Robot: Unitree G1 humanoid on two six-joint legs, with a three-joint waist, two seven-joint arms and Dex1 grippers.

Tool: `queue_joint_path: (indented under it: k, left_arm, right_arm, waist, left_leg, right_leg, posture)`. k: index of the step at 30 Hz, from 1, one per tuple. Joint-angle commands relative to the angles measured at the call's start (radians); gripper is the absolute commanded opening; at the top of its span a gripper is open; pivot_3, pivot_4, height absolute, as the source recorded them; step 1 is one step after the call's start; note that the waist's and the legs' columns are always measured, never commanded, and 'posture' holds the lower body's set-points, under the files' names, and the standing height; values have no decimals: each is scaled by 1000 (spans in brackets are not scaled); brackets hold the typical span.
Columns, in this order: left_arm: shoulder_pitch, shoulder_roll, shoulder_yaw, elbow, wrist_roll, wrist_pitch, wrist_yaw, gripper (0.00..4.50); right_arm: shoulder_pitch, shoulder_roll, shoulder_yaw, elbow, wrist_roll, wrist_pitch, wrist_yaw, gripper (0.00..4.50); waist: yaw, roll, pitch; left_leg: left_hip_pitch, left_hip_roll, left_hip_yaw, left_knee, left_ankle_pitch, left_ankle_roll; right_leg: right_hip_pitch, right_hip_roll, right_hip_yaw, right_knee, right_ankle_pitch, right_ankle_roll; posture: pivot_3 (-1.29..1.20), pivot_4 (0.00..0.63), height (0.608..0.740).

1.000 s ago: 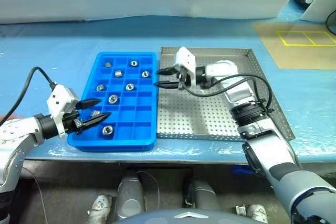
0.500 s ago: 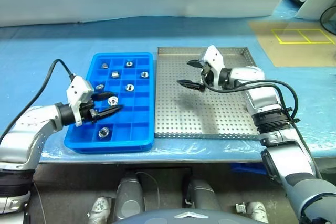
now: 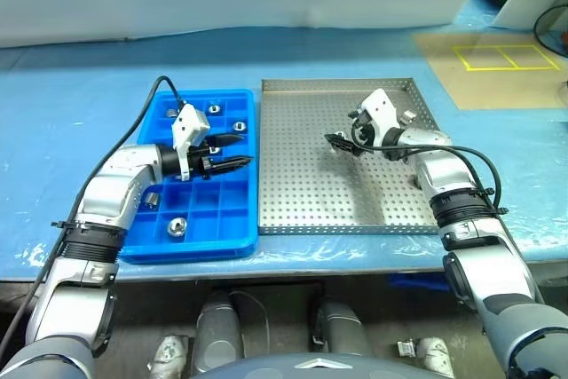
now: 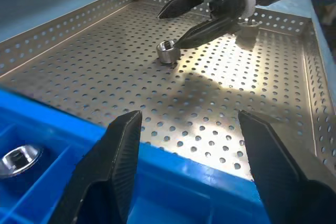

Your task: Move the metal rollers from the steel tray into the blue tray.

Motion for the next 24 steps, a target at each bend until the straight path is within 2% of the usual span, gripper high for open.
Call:
queue_joint_path:
  k: [1, 15, 18, 20, 22, 24]
  left_arm:
    - [-14, 7, 9, -3, 8, -24, -18, 3089]
    - [-10, 10, 23, -9, 7, -9, -27, 3089]
    - [-7, 10, 23, -10, 10, -11, -25, 3089]
    - [-4, 12, 25, -12, 10, -11, -24, 3089]
    - [1, 14, 27, -15, 9, -11, -23, 3089]
    - [6, 16, 29, -19, 8, -11, -22, 3089]
  right_arm:
    - [-28, 17, -21, 39, -7, -55, -16, 4482]
    - [-117, 123, 4, 314, -78, -173, -68, 4482]
    - [-126, 125, 0, 358, -93, -199, -79, 3862]
    - [-129, 121, -6, 378, -99, -205, -92, 3268]
    - [-129, 117, -12, 390, -98, -216, -90, 3268]
    - [-124, 114, -16, 389, -94, -228, -79, 2882]
  waist:
    - [-8, 0, 0]
    - [-17, 0, 0]
    - [-16, 1, 0]
    - [-15, 1, 0]
    - [-15, 1, 0]
    - [-15, 1, 0]
  left_leg:
    - [0, 0, 0, 0, 0, 0]
    - [0, 0, 0, 2, -1, 1]
    - [0, 0, 0, 2, -2, 3]
    - [0, 0, 0, 2, -2, 4]
    - [0, 0, 0, 2, -2, 4]
    - [0, 0, 0, 2, -2, 4]
  right_leg:
    - [0, 0, 0, 0, 0, 0]
    - [0, 0, -1, 1, 0, -1]
    - [1, -1, -1, 1, 0, -1]
    - [1, -1, -1, 1, 0, -1]
    - [1, -1, -1, 1, 0, -1]
    - [1, -1, -1, 1, 0, -1]
  posture:
    - [-130, 150, 740]
    - [-113, 150, 740]
    - [-109, 150, 740]
    - [-107, 150, 740]
    - [-108, 150, 740]
    - [-110, 150, 740]
